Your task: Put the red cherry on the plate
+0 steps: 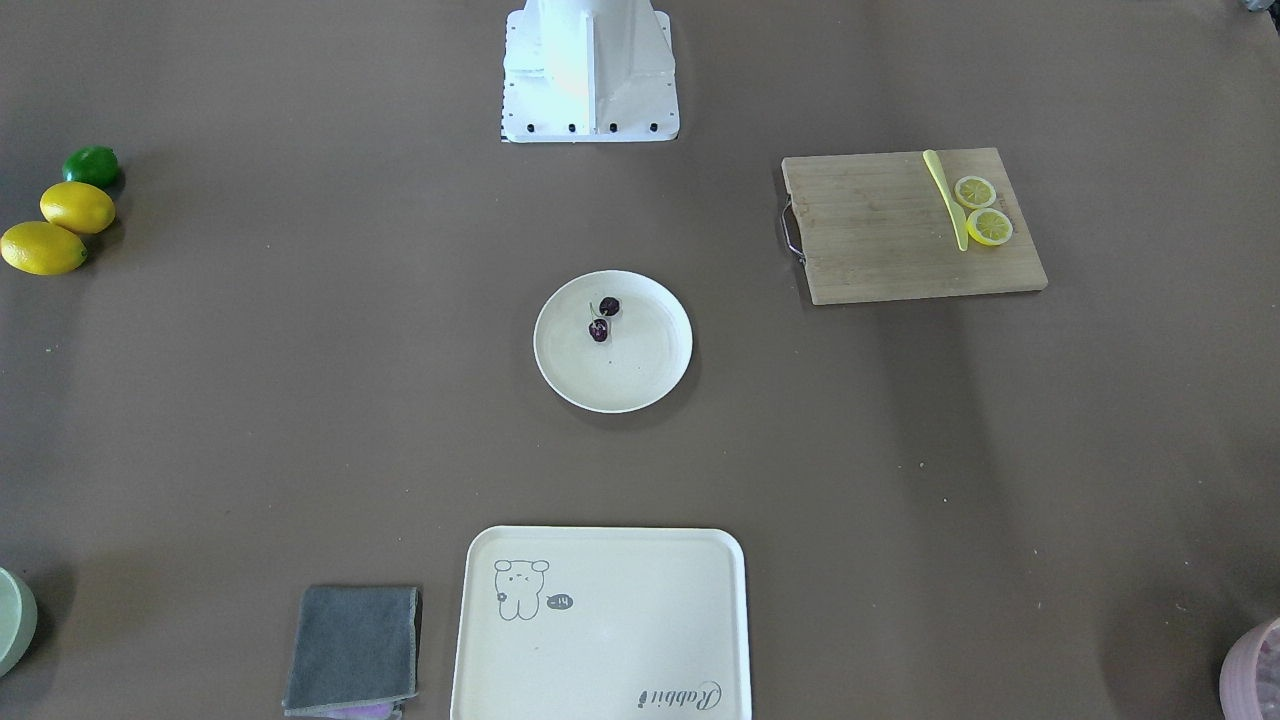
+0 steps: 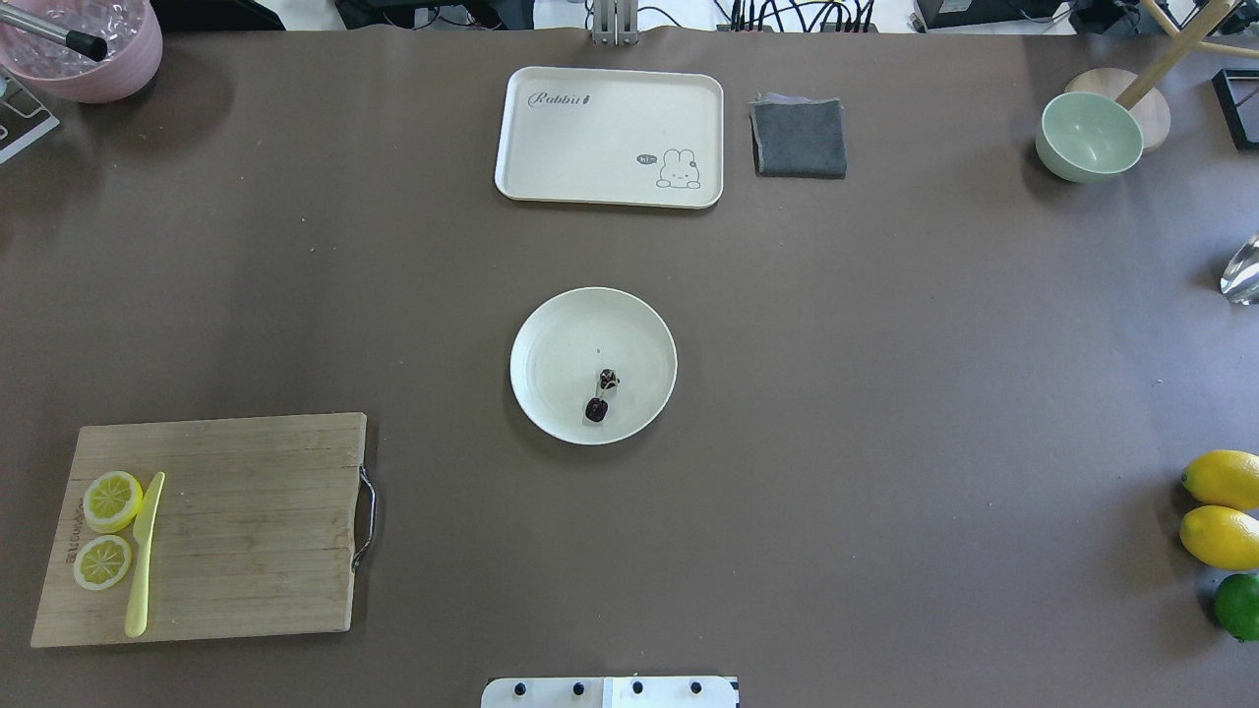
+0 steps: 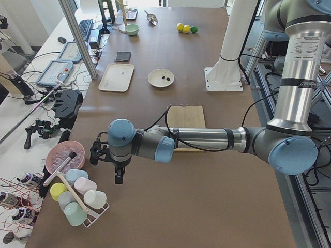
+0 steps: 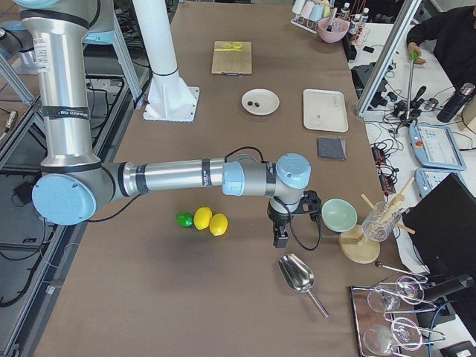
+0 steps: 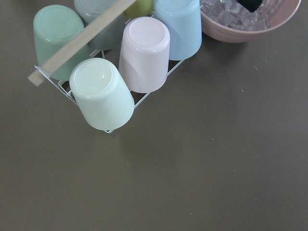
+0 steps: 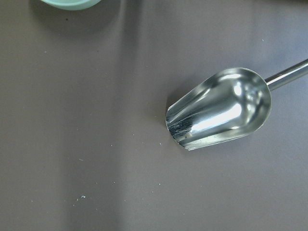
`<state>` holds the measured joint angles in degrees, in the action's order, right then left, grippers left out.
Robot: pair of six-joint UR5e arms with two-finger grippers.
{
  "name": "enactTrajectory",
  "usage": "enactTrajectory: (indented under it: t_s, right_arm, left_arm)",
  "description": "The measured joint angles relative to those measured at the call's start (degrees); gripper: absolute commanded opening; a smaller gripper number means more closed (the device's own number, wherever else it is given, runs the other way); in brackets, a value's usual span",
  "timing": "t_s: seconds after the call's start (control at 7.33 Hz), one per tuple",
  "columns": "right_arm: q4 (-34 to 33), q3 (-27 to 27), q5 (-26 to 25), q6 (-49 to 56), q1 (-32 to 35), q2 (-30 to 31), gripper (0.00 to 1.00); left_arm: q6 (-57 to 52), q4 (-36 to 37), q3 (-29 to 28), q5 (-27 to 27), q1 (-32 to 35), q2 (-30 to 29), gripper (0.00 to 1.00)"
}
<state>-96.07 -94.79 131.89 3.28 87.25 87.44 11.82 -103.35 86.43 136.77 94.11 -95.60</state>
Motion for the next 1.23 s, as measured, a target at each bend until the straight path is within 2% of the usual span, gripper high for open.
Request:
enactTrajectory:
  t_s: [1.23]
  right_arm:
    - [0.0, -0.05, 0.1, -0.12, 0.26, -0.06, 1.0]
  left_arm:
    - [1.37, -0.27, 0.72, 0.02, -0.28, 0.01, 0.98]
